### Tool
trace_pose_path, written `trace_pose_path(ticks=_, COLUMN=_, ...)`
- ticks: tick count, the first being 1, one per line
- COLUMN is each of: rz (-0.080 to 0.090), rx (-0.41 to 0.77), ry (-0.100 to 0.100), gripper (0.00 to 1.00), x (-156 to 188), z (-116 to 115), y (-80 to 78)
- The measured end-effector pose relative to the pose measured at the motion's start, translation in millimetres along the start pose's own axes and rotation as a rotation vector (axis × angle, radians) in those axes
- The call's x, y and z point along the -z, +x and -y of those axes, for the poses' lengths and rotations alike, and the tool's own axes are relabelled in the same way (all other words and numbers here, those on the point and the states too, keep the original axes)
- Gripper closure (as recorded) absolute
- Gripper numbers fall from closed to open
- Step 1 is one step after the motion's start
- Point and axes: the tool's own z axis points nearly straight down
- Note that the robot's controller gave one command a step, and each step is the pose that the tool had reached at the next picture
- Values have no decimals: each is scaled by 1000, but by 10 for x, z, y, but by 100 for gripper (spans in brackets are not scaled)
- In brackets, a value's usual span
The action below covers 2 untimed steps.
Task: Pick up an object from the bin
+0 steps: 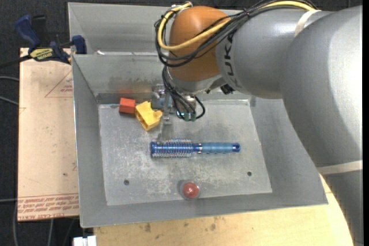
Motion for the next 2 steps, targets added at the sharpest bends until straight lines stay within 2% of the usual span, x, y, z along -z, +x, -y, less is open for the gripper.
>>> trace_pose_path(ticks=1, rz=3, rx=78, ry=-1, gripper=0, x=-569, z=54, y=754)
trace_pose_path(ticks=2, rz=5, rx=74, ry=2, gripper=0, x=-582, z=603, y=889)
